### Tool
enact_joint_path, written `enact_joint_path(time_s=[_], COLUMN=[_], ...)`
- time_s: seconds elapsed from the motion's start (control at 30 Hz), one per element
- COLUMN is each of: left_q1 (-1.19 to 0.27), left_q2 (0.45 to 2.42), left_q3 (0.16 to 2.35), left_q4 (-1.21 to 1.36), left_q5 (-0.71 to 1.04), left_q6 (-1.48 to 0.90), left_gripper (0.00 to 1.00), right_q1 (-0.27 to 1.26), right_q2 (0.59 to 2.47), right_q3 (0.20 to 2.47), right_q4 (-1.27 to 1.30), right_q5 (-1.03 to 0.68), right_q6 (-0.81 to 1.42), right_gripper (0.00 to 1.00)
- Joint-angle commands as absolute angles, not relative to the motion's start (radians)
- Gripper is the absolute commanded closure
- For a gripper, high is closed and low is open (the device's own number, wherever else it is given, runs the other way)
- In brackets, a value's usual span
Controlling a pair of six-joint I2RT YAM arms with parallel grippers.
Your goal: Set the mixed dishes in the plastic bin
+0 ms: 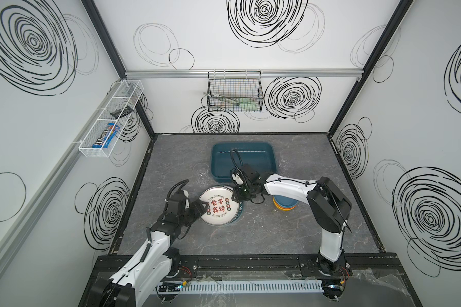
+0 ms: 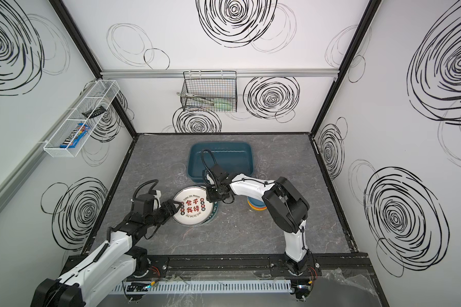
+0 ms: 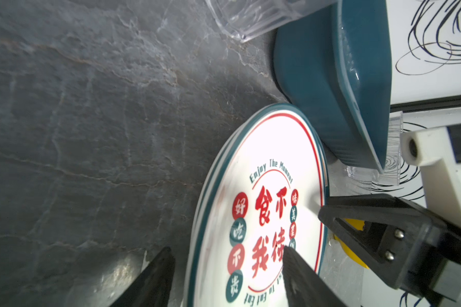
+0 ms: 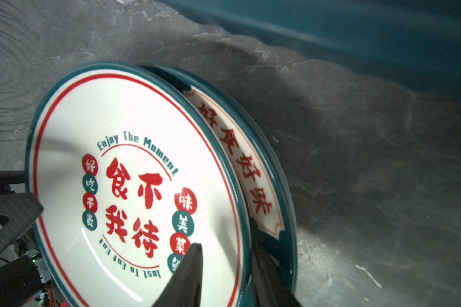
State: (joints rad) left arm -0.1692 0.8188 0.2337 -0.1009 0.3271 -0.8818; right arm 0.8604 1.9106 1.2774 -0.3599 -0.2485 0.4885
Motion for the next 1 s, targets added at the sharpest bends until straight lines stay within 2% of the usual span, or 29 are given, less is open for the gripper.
enact_joint_path(time_s=[0.0, 0.53, 0.6, 0.8, 0.97], left_q1=[-0.162, -0.161, -0.161, -0.16, -0.16], left_q2=[0.801, 0.732, 0.719, 0.684, 0.67], left_q3=[0.227, 0.266, 0.274, 0.291, 0.298], left_q4=[-0.11, -0.212, -0.227, -0.269, -0.284], left_q5=[0.351, 0.333, 0.332, 0.321, 0.32], left_q6=[-0.892, -0.902, -0.903, -0.907, -0.909], left_gripper=[0.37, 0.54, 0.59, 0.64, 0.72], right_q1=[0.876, 0.885, 0.886, 0.889, 0.891], right_q2=[1.933, 1.936, 1.935, 1.934, 1.933], right_q3=[1.303, 1.296, 1.295, 1.293, 1.286], right_q4=[-0.352, -0.335, -0.332, -0.323, -0.316], right_q5=[-0.286, -0.305, -0.31, -0.317, -0.321], right_q6=[0.483, 0.479, 0.479, 0.479, 0.48], right_gripper=[0.67, 0.69, 0.69, 0.69, 0.69])
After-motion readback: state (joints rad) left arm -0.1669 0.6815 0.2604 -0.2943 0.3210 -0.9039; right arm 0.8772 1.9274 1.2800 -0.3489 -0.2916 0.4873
